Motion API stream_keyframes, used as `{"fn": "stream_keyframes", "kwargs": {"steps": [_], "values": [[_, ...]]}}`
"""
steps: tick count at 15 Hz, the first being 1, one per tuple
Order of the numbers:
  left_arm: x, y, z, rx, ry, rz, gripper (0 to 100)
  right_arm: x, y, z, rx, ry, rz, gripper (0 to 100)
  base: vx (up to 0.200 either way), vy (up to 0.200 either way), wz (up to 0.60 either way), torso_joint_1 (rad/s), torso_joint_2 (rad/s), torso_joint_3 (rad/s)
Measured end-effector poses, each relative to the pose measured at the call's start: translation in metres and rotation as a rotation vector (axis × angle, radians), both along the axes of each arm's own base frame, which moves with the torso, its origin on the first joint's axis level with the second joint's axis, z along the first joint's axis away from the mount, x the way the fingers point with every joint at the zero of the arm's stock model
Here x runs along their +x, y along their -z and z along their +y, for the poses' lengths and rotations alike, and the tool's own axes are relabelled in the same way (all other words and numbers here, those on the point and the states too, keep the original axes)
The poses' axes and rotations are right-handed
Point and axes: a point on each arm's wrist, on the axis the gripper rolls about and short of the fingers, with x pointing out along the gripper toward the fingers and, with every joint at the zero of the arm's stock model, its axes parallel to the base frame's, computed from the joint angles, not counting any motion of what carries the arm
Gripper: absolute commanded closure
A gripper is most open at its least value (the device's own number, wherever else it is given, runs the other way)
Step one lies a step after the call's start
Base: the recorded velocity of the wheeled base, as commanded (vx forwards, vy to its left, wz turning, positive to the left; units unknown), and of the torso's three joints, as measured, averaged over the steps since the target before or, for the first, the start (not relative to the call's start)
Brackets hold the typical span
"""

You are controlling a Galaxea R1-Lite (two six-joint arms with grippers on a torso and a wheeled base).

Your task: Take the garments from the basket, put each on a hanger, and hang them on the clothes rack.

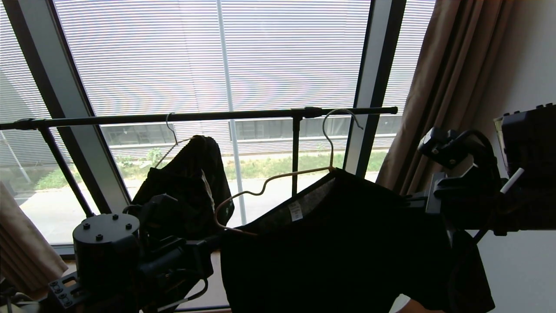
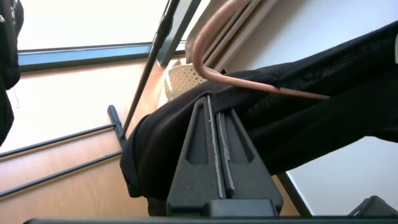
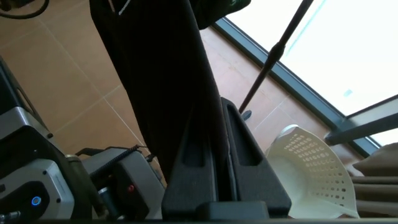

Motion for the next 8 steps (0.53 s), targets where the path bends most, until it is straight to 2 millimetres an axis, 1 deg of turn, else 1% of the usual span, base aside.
{"fn": "stream_keyframes", "kwargs": {"steps": [5,8], "values": [[0.007,-0.002,0.009,-0.011,-0.038,-0.006,100,-0.002,0.004,-0.005,-0.028,-0.007,-0.025,100,0.0,0.0,0.0,0.0,0.0,0.0],[0.011,-0.009,0.012,-0.024,-0.058,-0.032,100,-0.004,0.009,-0.006,-0.061,-0.03,-0.042,100,0.0,0.0,0.0,0.0,0.0,0.0]]}}
